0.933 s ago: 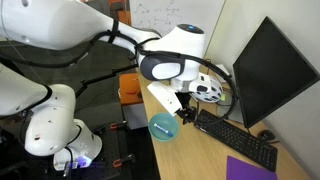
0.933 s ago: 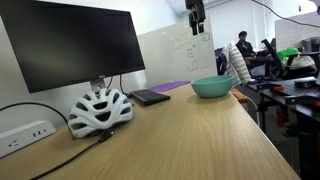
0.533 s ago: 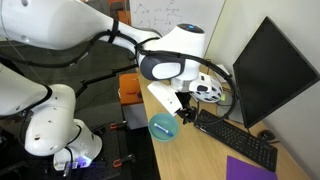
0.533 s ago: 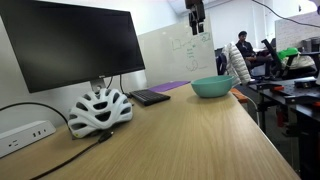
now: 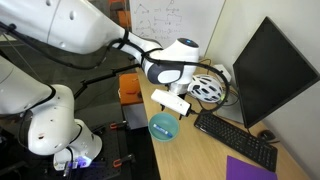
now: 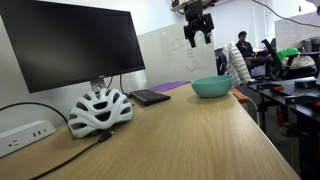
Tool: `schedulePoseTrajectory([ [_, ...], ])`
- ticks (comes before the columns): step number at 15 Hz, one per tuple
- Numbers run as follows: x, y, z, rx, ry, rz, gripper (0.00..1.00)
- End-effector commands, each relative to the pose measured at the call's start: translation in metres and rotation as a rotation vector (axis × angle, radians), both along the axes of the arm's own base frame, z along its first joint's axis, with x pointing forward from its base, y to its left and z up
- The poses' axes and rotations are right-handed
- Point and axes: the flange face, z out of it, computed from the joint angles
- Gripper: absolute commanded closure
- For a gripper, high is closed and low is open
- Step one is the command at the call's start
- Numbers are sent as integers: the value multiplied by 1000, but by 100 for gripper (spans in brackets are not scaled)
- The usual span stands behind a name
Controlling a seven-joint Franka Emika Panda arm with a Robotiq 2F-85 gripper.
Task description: Remove marker from the blue bowl and place it on the table
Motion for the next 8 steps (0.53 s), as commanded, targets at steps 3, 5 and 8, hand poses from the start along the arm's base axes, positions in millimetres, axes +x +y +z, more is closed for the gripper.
schedulePoseTrajectory([
  [3,-5,41,-45,1,69,321,0],
  [5,-10,56,-56,-3,101,437,0],
  [8,-17,61,-65,2,141,606,0],
])
